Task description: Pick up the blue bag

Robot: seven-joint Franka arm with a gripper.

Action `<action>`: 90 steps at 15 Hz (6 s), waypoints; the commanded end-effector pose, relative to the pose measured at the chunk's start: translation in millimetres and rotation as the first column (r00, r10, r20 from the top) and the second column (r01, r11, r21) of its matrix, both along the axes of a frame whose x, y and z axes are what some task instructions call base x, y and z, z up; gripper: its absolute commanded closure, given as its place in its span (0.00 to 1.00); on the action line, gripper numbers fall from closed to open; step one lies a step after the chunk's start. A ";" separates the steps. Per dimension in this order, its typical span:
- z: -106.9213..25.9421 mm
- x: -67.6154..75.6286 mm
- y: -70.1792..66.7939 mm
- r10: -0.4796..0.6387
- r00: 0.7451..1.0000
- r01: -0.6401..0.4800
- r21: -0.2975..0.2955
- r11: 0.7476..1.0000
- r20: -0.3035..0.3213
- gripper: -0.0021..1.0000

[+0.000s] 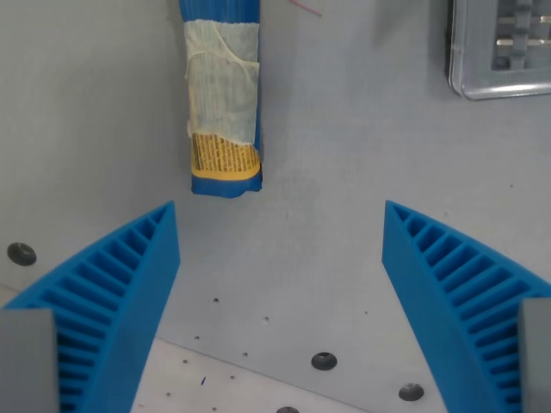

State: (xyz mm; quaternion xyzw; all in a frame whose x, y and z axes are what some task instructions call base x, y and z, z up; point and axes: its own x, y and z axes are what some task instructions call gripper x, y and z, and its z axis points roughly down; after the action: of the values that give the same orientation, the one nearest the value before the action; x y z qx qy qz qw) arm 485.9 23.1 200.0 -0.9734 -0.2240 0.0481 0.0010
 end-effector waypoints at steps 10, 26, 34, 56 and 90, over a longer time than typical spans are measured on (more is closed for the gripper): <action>-21.8 -3.2 -1.3 0.025 0.994 -0.023 -0.017 1.000 0.103 0.00; -36.8 -1.6 -1.6 0.025 0.994 -0.023 -0.017 1.000 0.103 1.00; -36.8 -1.6 -1.6 0.025 0.994 -0.023 -0.017 1.000 0.103 1.00; -13.5 -4.0 -1.2 0.025 0.994 -0.023 -0.017 1.000 0.103 1.00; 43.0 -7.9 -0.4 0.025 0.994 -0.023 -0.017 1.000 0.103 1.00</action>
State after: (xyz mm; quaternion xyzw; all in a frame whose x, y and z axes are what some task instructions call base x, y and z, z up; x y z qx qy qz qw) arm 487.9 21.9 235.0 -0.9735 -0.2270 0.0254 -0.0083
